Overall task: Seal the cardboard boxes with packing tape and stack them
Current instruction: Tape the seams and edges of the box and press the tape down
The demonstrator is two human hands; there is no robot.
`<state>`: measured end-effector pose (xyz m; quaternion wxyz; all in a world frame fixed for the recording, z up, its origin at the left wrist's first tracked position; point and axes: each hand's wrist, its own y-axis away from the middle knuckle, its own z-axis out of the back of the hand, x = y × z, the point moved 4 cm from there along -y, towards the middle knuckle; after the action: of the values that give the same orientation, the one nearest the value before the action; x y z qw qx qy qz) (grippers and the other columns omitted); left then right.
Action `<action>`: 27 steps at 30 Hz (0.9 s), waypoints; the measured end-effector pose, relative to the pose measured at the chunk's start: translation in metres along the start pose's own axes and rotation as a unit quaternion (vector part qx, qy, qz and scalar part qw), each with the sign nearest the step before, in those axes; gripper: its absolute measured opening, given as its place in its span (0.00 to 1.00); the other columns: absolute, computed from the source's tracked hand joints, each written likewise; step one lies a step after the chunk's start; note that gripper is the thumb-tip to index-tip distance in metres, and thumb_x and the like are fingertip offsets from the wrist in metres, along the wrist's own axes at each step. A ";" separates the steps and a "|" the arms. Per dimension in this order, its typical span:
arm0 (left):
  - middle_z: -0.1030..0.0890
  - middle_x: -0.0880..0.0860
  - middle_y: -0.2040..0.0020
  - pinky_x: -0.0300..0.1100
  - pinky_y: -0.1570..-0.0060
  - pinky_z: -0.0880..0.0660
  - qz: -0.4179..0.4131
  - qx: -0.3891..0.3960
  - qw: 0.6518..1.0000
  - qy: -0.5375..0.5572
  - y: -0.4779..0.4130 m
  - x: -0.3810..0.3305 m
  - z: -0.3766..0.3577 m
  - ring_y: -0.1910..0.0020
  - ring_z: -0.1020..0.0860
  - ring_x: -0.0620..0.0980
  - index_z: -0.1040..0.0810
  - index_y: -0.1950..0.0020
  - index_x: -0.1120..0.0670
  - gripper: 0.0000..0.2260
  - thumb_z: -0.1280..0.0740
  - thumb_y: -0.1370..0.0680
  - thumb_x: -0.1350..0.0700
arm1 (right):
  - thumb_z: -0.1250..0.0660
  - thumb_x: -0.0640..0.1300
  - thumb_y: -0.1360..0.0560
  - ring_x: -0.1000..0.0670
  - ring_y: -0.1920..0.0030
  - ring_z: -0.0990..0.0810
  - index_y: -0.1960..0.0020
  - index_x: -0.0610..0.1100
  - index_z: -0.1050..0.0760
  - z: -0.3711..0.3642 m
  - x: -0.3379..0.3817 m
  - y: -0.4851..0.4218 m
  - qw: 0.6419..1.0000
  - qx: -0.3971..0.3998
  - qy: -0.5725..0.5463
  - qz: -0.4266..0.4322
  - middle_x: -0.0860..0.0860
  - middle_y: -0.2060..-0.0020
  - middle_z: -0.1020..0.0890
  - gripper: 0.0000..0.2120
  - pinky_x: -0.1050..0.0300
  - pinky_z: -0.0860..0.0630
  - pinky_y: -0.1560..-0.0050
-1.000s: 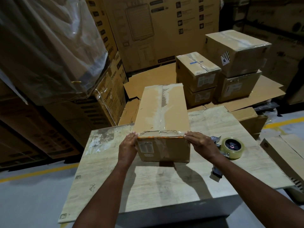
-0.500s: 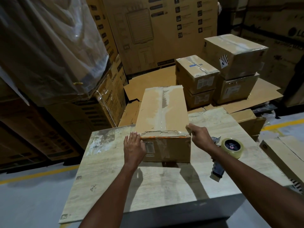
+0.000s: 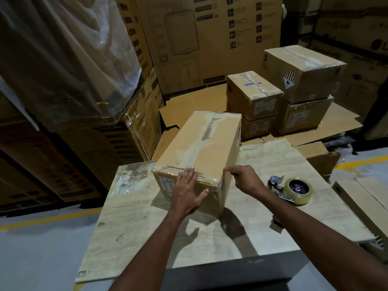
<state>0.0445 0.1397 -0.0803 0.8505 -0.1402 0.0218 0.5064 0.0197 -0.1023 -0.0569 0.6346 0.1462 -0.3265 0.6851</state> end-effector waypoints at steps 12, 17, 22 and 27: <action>0.46 0.53 0.16 0.52 0.21 0.65 0.030 -0.001 1.000 -0.006 -0.017 -0.029 0.001 0.17 0.53 0.49 0.42 0.17 0.51 0.47 0.51 0.27 0.22 | 0.32 0.25 0.26 0.39 0.34 0.21 0.32 0.42 0.20 0.005 -0.033 -0.006 0.988 -0.027 0.155 0.013 0.42 0.33 0.19 0.26 0.43 0.23 0.33; 0.43 0.54 0.17 0.56 0.19 0.56 0.001 -0.017 1.000 -0.017 -0.006 0.005 0.004 0.17 0.49 0.50 0.38 0.18 0.53 0.45 0.47 0.26 0.24 | 0.28 0.31 0.24 0.36 0.30 0.26 0.25 0.41 0.27 -0.012 -0.019 -0.013 0.987 0.005 0.156 0.044 0.39 0.27 0.25 0.28 0.38 0.28 0.30; 0.36 0.56 0.20 0.56 0.21 0.48 -0.031 -0.086 0.996 -0.023 0.021 0.075 0.015 0.20 0.39 0.53 0.32 0.21 0.57 0.38 0.38 0.25 0.35 | 0.30 0.40 0.20 0.40 0.21 0.39 0.19 0.43 0.38 -0.026 0.001 -0.029 0.981 0.019 0.182 0.069 0.42 0.19 0.38 0.32 0.43 0.43 0.22; 0.27 0.60 0.26 0.61 0.25 0.38 -0.012 -0.162 0.986 -0.044 0.038 0.126 0.028 0.25 0.30 0.58 0.25 0.28 0.61 0.31 0.38 0.25 0.44 | 0.31 0.43 0.19 0.42 0.19 0.44 0.17 0.47 0.43 -0.034 0.000 -0.043 0.977 0.035 0.206 0.051 0.43 0.17 0.44 0.35 0.43 0.49 0.20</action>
<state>0.0694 0.2717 -0.0846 0.8226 -0.2541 -0.0998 0.4987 0.0683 -0.0819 -0.0712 0.6469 0.0074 -0.1719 0.7429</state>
